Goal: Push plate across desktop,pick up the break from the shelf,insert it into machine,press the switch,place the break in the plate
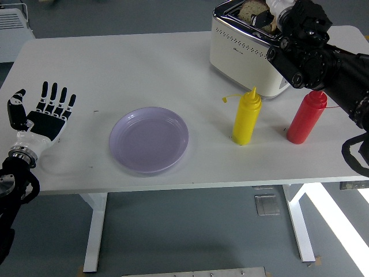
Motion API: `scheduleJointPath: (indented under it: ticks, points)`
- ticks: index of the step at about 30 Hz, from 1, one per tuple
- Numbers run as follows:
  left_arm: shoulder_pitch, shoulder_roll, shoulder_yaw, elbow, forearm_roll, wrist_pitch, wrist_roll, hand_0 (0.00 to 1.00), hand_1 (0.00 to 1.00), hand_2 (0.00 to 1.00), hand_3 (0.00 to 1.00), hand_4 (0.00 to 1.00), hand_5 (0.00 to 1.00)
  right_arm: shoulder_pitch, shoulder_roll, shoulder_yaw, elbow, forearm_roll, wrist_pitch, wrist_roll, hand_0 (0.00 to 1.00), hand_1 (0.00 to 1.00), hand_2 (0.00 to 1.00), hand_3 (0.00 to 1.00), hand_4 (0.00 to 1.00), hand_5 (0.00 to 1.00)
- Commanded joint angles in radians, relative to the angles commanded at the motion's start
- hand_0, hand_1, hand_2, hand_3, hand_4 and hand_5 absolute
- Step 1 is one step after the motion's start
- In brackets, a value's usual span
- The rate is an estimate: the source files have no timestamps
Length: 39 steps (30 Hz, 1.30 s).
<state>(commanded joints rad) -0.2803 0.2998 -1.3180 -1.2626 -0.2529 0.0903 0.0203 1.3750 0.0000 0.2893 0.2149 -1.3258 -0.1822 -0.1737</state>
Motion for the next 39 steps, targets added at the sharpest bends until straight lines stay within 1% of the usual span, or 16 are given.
scheduleJointPath:
  ticks: [5, 6, 11, 12, 17, 18, 23, 24, 29, 30, 35, 36, 39]
  points:
    - [0.001, 0.0, 0.003, 0.0, -0.001, 0.001, -0.002, 0.788, 0.712, 0.662, 0.637, 0.574, 0.885, 0.001, 0.0, -0.008, -0.002, 0.014, -0.007, 0.003, 0.51, 0.624, 0.717, 0.708, 0.644, 0.115]
    - [0.001, 0.0, 0.003, 0.0, -0.001, 0.001, -0.002, 0.788, 0.713, 0.662, 0.635, 0.571, 0.882, 0.001, 0.0, -0.008, -0.001, 0.014, -0.009, 0.004, 0.477, 0.583, 0.693, 0.695, 0.573, 0.026]
    - [0.002, 0.0, 0.002, -0.001, -0.002, 0.003, -0.004, 0.788, 0.713, 0.662, 0.635, 0.571, 0.882, 0.0, 0.0, -0.012, 0.012, 0.016, -0.029, 0.007, 0.477, 0.583, 0.693, 0.695, 0.573, 0.026]
    - [0.002, 0.0, 0.002, -0.001, -0.002, 0.003, -0.004, 0.788, 0.713, 0.662, 0.633, 0.569, 0.879, -0.001, 0.0, -0.013, 0.015, 0.016, -0.033, 0.008, 0.446, 0.529, 0.638, 0.677, 0.438, 0.002]
    - [0.002, 0.0, -0.004, -0.001, -0.001, 0.005, -0.006, 0.788, 0.713, 0.662, 0.633, 0.569, 0.879, -0.003, -0.001, -0.015, 0.028, 0.013, -0.051, 0.008, 0.446, 0.529, 0.638, 0.677, 0.438, 0.002]
    - [0.002, 0.0, -0.005, -0.001, -0.001, 0.005, -0.006, 0.788, 0.714, 0.662, 0.628, 0.568, 0.873, -0.004, -0.001, -0.016, 0.03, 0.013, -0.052, 0.008, 0.434, 0.51, 0.561, 0.63, 0.398, 0.002]
    - [0.002, 0.0, -0.01, -0.001, -0.001, 0.007, -0.007, 0.788, 0.714, 0.662, 0.628, 0.568, 0.873, -0.007, -0.003, -0.019, 0.041, 0.009, -0.056, 0.003, 0.434, 0.51, 0.561, 0.63, 0.398, 0.002]
    - [0.003, 0.0, -0.011, -0.001, -0.001, 0.007, -0.007, 0.788, 0.713, 0.662, 0.624, 0.563, 0.868, -0.008, -0.004, -0.018, 0.043, 0.006, -0.058, 0.002, 0.397, 0.476, 0.547, 0.607, 0.356, 0.002]
    - [0.005, -0.001, -0.015, -0.001, 0.0, 0.008, -0.008, 0.788, 0.713, 0.662, 0.624, 0.563, 0.868, -0.011, -0.009, -0.016, 0.058, -0.001, -0.068, -0.001, 0.397, 0.476, 0.547, 0.607, 0.356, 0.002]
    - [0.005, -0.001, -0.016, -0.001, 0.0, 0.008, -0.008, 0.788, 0.713, 0.662, 0.621, 0.554, 0.858, -0.011, -0.01, -0.015, 0.06, -0.002, -0.071, -0.001, 0.413, 0.442, 0.539, 0.576, 0.256, 0.002]
    - [0.006, -0.002, -0.024, -0.002, 0.002, 0.009, -0.009, 0.788, 0.713, 0.662, 0.621, 0.554, 0.858, -0.011, -0.018, -0.003, 0.08, -0.013, -0.087, 0.001, 0.413, 0.442, 0.539, 0.576, 0.256, 0.002]
    - [0.007, -0.001, -0.025, -0.002, 0.002, 0.009, -0.01, 0.788, 0.714, 0.662, 0.618, 0.549, 0.851, -0.011, -0.02, 0.0, 0.084, -0.015, -0.09, 0.001, 0.44, 0.411, 0.525, 0.562, 0.19, 0.002]
    - [0.007, -0.001, -0.029, -0.003, 0.003, 0.01, -0.01, 0.788, 0.714, 0.662, 0.618, 0.549, 0.851, -0.01, -0.024, 0.008, 0.097, -0.022, -0.099, 0.002, 0.44, 0.411, 0.525, 0.562, 0.19, 0.002]
